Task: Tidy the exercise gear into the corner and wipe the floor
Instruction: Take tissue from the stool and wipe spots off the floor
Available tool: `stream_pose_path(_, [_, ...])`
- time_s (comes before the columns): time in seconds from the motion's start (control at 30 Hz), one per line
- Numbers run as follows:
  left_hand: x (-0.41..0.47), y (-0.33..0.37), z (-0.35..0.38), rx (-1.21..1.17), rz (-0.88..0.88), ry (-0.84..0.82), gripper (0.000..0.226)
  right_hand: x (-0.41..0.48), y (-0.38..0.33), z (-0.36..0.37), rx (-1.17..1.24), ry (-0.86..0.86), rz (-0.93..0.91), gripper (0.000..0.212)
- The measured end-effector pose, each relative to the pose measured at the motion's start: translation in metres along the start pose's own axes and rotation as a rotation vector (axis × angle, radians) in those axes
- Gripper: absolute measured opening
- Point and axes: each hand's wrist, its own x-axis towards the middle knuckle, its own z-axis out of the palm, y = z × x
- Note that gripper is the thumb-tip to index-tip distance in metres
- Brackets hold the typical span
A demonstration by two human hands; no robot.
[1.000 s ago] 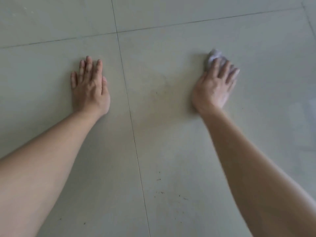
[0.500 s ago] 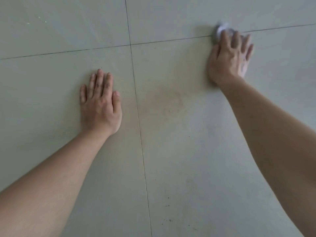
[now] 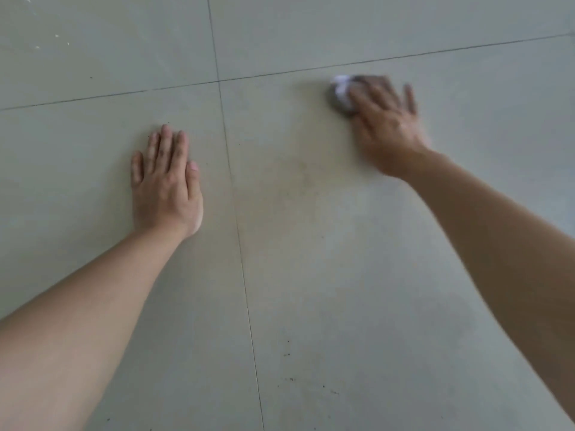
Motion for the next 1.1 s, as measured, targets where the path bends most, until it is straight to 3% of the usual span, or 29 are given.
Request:
stream_pose_path(0.13, [0.001,-0.001,-0.002,0.008,0.002,-0.007,0.056,-0.086,0.084,-0.027,0.019,0.099,0.603,0.054])
stream_pose_path(0.2, [0.001,0.001,-0.003,0.020,0.001,-0.020,0.054,-0.125,0.075,-0.017,0.038,0.150,0.673,0.055])
stream_pose_path(0.3, [0.004,0.008,-0.007,0.072,-0.007,-0.063,0.052,-0.175,0.019,0.007,0.086,0.141,0.539,0.055])
stream_pose_path(0.43, [-0.003,0.030,-0.017,0.192,-0.043,-0.101,0.053,-0.245,-0.075,0.033,0.129,0.014,0.191,0.056])
stream_pose_path(0.5, [-0.019,0.052,-0.020,0.205,0.048,-0.126,0.053,-0.287,-0.110,0.043,0.144,-0.073,0.001,0.057])
stream_pose_path(0.6, [-0.058,0.095,-0.019,0.120,0.222,-0.158,0.054,-0.357,-0.137,0.054,0.115,-0.168,-0.216,0.060])
stream_pose_path(0.77, [-0.130,0.153,-0.004,0.015,0.325,-0.239,0.057,-0.432,-0.139,0.061,0.018,-0.259,-0.488,0.056])
stream_pose_path(0.93, [-0.176,0.172,0.004,0.026,0.321,-0.309,0.059,-0.448,-0.093,0.047,-0.016,-0.244,-0.420,0.056])
stream_pose_path(1.1, [-0.192,0.164,0.003,0.066,0.364,-0.331,0.060,-0.471,0.002,0.010,-0.094,-0.117,0.123,0.055])
